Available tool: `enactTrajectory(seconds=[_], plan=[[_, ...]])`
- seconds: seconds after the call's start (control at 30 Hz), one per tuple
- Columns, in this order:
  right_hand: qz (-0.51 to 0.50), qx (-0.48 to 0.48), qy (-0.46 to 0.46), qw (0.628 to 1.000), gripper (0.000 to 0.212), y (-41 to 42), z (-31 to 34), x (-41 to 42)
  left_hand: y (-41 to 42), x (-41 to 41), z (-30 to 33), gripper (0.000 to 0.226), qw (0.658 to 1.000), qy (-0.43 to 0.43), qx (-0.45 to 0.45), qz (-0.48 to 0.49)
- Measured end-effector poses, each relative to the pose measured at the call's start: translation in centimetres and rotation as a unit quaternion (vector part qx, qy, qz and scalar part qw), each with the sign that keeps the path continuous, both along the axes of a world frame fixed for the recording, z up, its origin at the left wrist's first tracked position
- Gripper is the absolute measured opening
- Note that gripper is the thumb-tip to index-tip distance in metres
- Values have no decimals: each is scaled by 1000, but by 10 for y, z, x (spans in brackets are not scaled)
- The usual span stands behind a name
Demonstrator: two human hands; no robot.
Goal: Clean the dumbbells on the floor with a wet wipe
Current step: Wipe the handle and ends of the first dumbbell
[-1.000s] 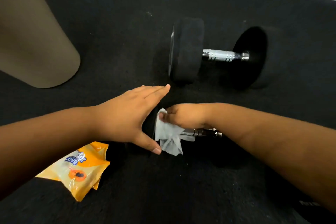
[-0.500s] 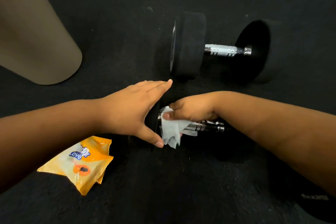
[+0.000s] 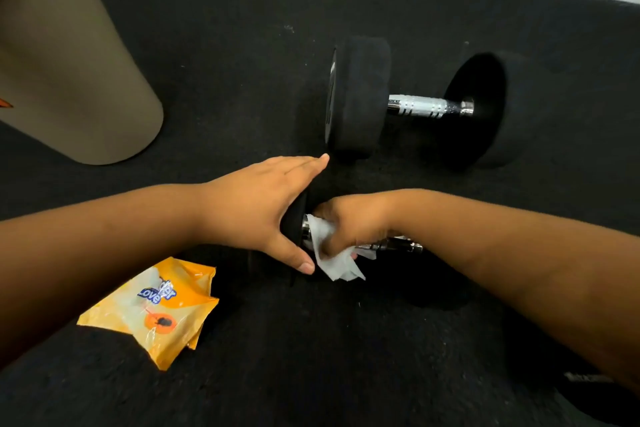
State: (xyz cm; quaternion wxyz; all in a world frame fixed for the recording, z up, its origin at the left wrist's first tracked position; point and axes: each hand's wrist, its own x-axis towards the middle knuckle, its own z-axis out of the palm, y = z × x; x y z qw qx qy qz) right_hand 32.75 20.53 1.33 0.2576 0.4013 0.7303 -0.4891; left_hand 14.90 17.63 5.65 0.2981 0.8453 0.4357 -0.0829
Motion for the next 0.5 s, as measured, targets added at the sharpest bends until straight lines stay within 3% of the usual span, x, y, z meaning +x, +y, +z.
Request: enactTrajectory(seconds=[0.13, 0.23, 0.33, 0.5], plan=[[15, 85, 30, 996, 21, -11, -11, 0, -3, 0, -1, 134, 1000, 1, 7, -8], [-8, 16, 52, 999, 27, -5, 1, 7, -3, 0, -1, 134, 1000, 2, 10, -8], [38, -3, 12, 999, 42, 5, 11, 19, -2, 0, 0, 134, 1000, 8, 8, -7], [28, 97, 3, 995, 23, -9, -4, 14, 0, 0, -2, 134, 1000, 5, 10, -3]])
